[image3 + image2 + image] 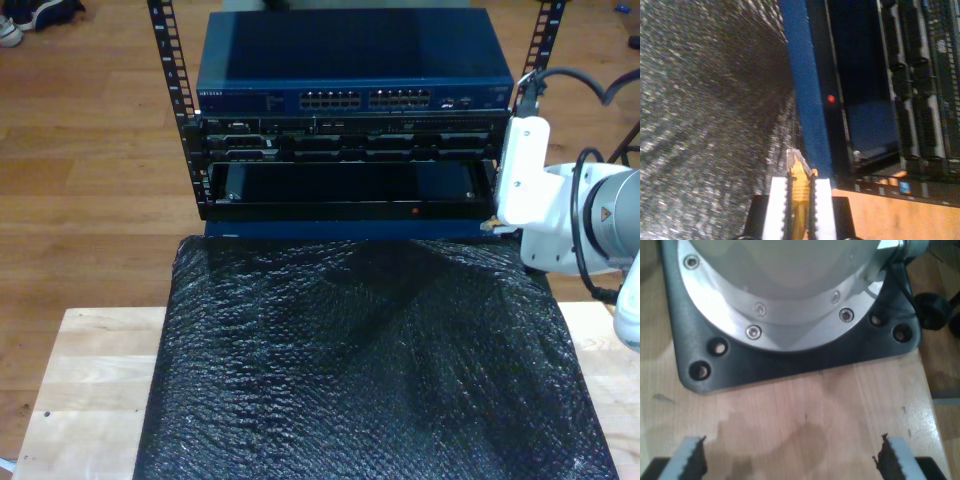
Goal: Grab the cable and plug it in
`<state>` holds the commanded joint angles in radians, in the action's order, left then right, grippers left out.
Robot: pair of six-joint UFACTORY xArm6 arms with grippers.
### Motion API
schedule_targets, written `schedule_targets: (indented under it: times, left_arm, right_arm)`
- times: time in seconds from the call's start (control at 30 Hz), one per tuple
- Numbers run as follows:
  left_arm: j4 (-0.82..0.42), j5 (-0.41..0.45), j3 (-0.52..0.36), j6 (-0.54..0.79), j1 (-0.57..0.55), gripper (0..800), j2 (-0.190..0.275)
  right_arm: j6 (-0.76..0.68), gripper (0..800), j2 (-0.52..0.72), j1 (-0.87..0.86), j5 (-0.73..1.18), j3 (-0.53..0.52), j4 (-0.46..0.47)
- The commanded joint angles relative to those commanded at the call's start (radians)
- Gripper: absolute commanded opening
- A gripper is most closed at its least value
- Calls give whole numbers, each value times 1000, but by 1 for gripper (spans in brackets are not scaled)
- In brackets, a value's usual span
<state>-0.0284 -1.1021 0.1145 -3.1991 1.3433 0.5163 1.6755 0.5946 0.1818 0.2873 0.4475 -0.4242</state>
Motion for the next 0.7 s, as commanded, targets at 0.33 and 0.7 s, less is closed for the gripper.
schedule_targets:
  times: [0.33, 0.7]
  left_arm:
    - [0, 0, 0, 0, 0, 800, 0]
    - [0, 0, 0, 0, 0, 800, 0]
  right_arm:
    - [-2, 0, 5, 41, -195, -29, 121]
    - [-6, 0, -41, 83, -456, -77, 204]
